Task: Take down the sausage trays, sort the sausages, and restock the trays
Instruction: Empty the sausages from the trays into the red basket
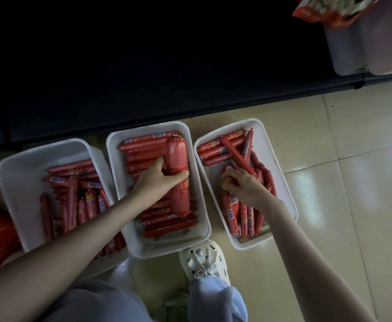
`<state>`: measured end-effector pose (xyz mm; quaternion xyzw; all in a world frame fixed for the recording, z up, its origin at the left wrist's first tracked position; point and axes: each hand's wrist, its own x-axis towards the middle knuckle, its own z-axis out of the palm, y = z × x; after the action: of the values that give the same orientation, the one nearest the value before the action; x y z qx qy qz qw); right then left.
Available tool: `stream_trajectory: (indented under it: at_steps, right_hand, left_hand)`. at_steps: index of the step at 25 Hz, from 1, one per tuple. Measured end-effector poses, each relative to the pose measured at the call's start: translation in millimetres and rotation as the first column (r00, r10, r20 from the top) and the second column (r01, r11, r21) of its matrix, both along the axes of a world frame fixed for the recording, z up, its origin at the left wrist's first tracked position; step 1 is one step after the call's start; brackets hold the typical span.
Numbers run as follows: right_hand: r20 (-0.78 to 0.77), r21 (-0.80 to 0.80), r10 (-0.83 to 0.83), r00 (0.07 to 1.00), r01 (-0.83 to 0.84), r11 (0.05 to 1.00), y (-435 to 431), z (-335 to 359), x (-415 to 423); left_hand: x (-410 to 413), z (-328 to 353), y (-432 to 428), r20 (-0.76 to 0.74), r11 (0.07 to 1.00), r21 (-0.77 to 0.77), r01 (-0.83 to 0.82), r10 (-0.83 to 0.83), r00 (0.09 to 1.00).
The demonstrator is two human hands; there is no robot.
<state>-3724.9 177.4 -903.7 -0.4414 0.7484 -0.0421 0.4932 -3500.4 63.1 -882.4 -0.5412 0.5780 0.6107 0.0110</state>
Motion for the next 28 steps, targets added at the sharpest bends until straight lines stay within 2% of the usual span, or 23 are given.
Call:
stream_trajectory:
  at_steps: [3,5,7,11,14,15,17,18,20,24,26,28]
  right_hand:
    - [-0.020,-0.128,-0.117,0.993,0.113,0.985,4,18,2]
    - [-0.029,-0.282,-0.211,0.977,0.195,0.939,3,41,4]
    - [-0.031,-0.428,-0.235,0.971,0.200,0.882,-10,74,10]
    - [0.126,-0.575,-0.212,0.969,0.245,0.780,-58,157,39]
    - [0.437,-0.503,-0.227,0.870,0.446,0.740,-96,212,77]
    - [0.538,-0.453,-0.247,0.806,0.523,0.722,-110,221,93]
    - [0.724,-0.276,-0.336,0.603,0.699,0.660,-135,228,135]
    - [0.775,-0.175,-0.383,0.503,0.753,0.634,-146,230,161]
    - [0.808,-0.048,-0.425,0.408,0.764,0.643,-162,233,215]
    - [0.860,-0.015,-0.317,0.400,0.640,0.768,-176,252,323]
    - [0.852,-0.057,-0.272,0.448,0.595,0.801,-181,264,376]
    - [0.802,-0.156,-0.211,0.559,0.536,0.830,-181,276,428]
  left_hand:
    - [12,15,-4,-0.022,1.000,0.005,-0.021,0.021,1.000]
    - [18,27,-9,-0.042,1.000,0.011,-0.015,0.016,0.999]
    - [25,45,-14,-0.065,1.000,0.016,-0.006,0.007,0.998]
    - [42,90,-24,-0.137,1.000,0.014,0.003,-0.001,0.991]
    - [73,128,-31,-0.257,0.994,0.073,-0.082,0.099,0.961]
    - [85,141,-33,-0.308,0.986,0.104,-0.132,0.158,0.938]
    - [114,164,-35,-0.386,0.945,0.193,-0.264,0.321,0.865]
    - [128,175,-35,-0.408,0.920,0.221,-0.324,0.389,0.826]
    - [160,192,-33,-0.420,0.876,0.225,-0.427,0.483,0.768]
    - [248,216,-27,-0.429,0.756,0.206,-0.622,0.641,0.637]
    - [291,227,-18,-0.458,0.680,0.226,-0.698,0.706,0.540]
    - [330,242,-6,-0.474,0.601,0.259,-0.756,0.761,0.442]
